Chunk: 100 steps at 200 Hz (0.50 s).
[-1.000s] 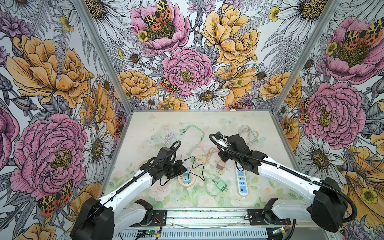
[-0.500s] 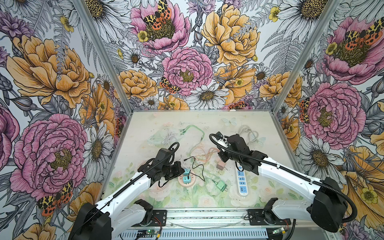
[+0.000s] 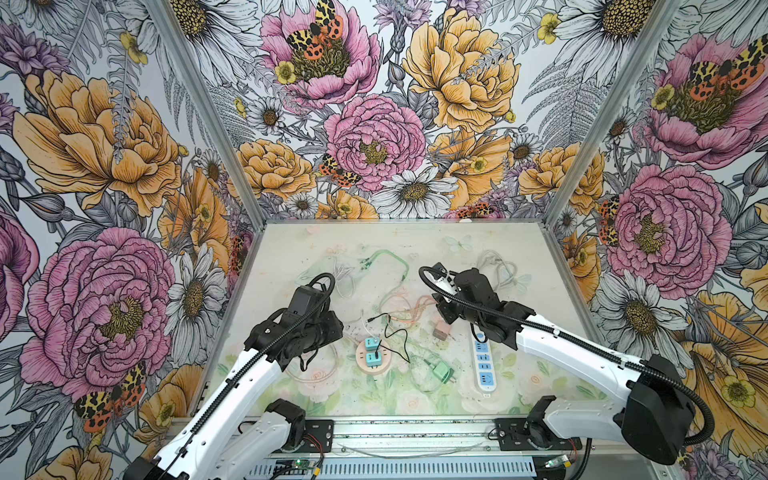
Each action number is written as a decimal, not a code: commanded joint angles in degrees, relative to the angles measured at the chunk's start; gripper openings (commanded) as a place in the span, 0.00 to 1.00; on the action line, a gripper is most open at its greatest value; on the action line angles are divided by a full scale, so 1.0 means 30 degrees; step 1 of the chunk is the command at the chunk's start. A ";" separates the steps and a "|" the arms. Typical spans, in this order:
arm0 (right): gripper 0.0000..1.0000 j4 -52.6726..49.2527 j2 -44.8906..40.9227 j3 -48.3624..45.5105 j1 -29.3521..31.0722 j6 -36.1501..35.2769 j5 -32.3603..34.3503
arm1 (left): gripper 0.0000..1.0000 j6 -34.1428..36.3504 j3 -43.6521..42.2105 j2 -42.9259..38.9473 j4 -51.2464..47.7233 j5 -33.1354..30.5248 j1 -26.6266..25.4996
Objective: Insert the plug
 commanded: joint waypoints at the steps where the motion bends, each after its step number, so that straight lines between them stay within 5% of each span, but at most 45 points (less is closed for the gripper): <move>1: 0.32 0.0125 0.0028 0.0194 -0.0122 0.0643 0.1126 | 0.42 0.0494 0.0917 -0.0025 -0.0577 -0.0595 0.0115; 32: 0.32 0.0044 0.0605 0.0449 -0.0113 0.0983 0.0904 | 0.42 0.0427 0.1068 0.0565 0.0953 0.0466 -0.0414; 71: 0.10 -0.1607 0.2326 0.1699 -0.0921 0.3073 0.0647 | 0.42 0.0223 0.1915 0.2178 0.2602 0.0637 -0.2091; 100: 0.15 -0.1597 0.3102 0.1758 -0.1292 0.3617 -0.1647 | 0.38 0.0704 0.4134 0.4139 0.2719 -0.0457 -0.4348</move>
